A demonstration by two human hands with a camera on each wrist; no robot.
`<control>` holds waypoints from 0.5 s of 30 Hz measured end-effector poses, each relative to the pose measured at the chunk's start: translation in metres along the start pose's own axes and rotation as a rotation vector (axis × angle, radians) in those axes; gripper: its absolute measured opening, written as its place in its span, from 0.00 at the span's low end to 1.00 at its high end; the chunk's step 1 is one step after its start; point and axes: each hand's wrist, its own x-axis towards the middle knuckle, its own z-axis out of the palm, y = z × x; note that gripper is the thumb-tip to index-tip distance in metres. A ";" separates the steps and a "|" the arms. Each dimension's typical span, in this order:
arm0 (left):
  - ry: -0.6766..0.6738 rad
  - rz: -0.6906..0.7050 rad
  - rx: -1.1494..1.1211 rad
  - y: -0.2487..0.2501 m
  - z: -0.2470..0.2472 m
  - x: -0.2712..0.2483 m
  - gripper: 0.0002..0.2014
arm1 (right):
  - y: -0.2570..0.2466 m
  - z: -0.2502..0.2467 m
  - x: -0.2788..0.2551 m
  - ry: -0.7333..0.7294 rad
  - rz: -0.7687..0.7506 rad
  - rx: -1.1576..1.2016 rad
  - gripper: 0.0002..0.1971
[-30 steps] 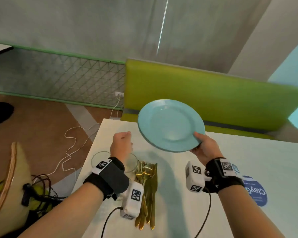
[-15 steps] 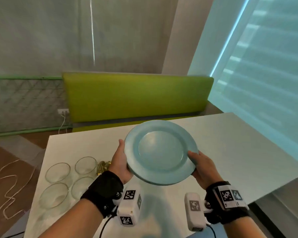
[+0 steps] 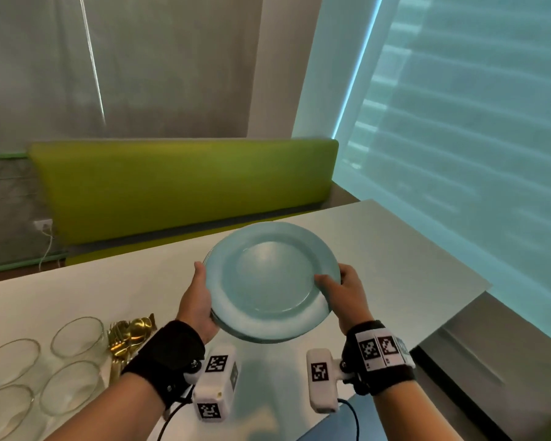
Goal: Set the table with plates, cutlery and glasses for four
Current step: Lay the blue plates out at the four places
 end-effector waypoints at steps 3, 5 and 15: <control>0.037 0.008 0.000 -0.003 0.020 0.016 0.28 | -0.006 -0.013 0.028 0.031 0.008 0.014 0.05; 0.066 0.005 0.002 -0.007 0.034 0.030 0.28 | -0.007 -0.028 0.051 0.084 0.043 0.105 0.06; 0.322 0.048 -0.020 -0.015 0.092 0.091 0.27 | 0.080 -0.140 0.138 0.372 0.428 0.482 0.24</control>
